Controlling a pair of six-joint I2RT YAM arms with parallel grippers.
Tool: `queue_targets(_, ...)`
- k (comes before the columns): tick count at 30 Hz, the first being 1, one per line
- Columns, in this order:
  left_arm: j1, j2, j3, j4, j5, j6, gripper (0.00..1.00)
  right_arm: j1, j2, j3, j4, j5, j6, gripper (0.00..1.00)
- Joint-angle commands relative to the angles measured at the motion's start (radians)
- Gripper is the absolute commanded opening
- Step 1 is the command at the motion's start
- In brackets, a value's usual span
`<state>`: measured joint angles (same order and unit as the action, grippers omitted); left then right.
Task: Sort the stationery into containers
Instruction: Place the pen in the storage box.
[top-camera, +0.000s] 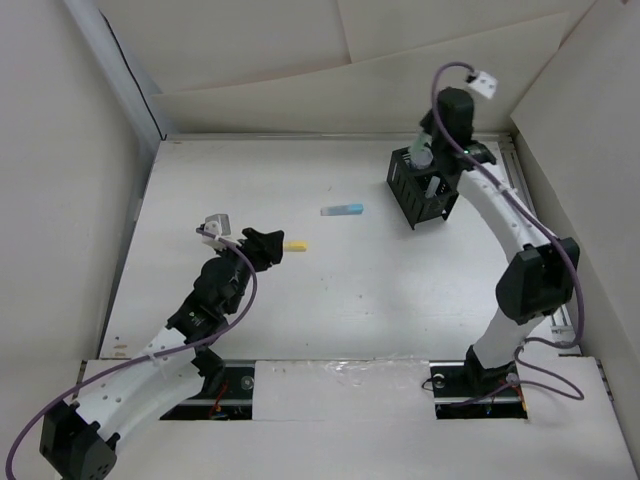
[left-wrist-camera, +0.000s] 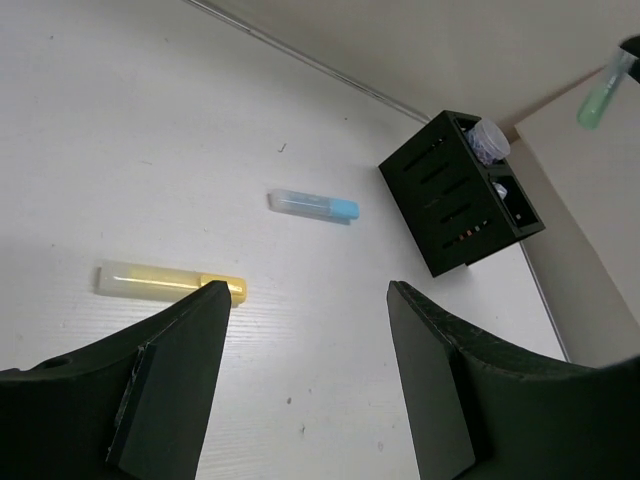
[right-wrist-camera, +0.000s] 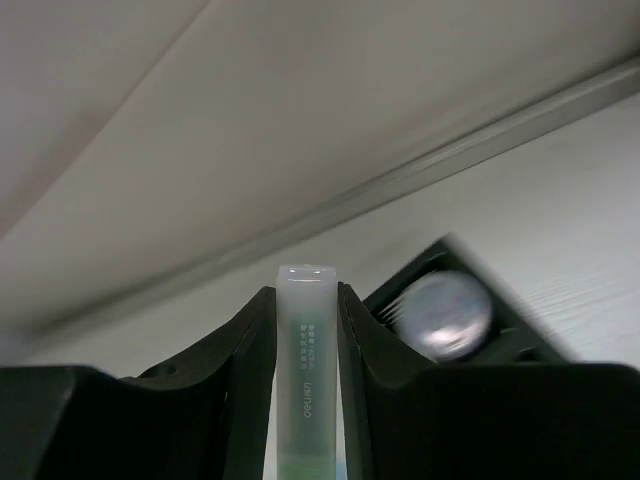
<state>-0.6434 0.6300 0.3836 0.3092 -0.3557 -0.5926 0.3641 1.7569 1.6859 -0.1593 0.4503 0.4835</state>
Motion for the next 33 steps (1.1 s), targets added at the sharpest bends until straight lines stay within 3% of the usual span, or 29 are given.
queue_targets(1, 0.004, 0.000, 0.021, 0.044, 0.024, -0.006, 0.60, -0.118, -0.027, -0.080, 0.084, 0.213, 0.053, 0.17)
queue_targets(5, 0.004, 0.000, 0.021, 0.044, 0.024, 0.004, 0.60, -0.200, -0.036, -0.132, 0.141, 0.289, 0.063, 0.17)
queue_targets(10, 0.004, 0.010, 0.021, 0.044, 0.024, 0.004, 0.60, -0.214, 0.009, -0.143, 0.178, 0.326, 0.029, 0.17)
queue_targets(23, 0.004, 0.010, 0.021, 0.044, 0.024, 0.004, 0.60, -0.123, 0.050, -0.273, 0.228, 0.432, 0.029, 0.17)
queue_targets(33, 0.004, 0.010, 0.021, 0.044, 0.024, 0.004, 0.60, -0.094, 0.072, -0.282, 0.228, 0.507, 0.020, 0.18)
